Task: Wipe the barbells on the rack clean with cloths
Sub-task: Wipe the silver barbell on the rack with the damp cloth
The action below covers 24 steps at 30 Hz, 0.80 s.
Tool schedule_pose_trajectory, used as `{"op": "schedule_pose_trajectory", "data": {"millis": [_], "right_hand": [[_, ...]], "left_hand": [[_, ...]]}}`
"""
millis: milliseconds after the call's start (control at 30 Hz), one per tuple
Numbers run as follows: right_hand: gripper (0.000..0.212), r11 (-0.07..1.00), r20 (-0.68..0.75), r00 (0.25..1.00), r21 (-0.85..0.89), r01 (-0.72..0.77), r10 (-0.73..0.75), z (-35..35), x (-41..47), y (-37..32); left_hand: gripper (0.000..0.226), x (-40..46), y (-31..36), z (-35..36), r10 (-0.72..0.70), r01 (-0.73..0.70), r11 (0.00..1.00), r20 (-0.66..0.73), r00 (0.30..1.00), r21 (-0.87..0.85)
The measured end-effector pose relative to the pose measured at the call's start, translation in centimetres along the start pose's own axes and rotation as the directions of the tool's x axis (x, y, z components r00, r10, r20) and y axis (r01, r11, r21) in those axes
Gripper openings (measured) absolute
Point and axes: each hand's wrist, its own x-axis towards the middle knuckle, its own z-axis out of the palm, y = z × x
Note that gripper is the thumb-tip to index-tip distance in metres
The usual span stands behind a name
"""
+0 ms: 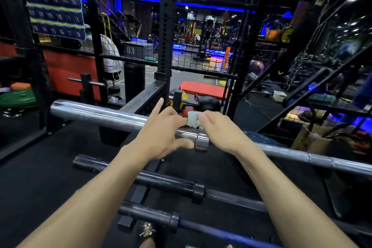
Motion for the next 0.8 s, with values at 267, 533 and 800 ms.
{"op": "schedule_pose_trajectory", "data": {"millis": [267, 533, 800], "right_hand": [[0.055, 0.818, 0.026, 0.97, 0.532, -0.218, 0.241, -2.6, 1.6, 1.6], [0.034, 0.976, 0.027, 0.989, -0.161, 0.145, -0.142, 0.2, -3.1, 0.2], [0.034, 0.999, 0.208, 0.977, -0.02, -0.05, 0.053, -0.7, 2.1, 1.1]], "left_hand": [[0.062, -2.0, 0.9, 2.0, 0.043, -0.008, 0.987, -0.218, 0.975, 0.158], [0.054, -2.2, 1.0, 2.5, 0.045, -0.004, 0.989, -0.28, 0.959, 0.145], [0.064, -2.7, 1.4, 2.9, 0.04, 0.008, 0.989, -0.322, 0.946, 0.149]]}}
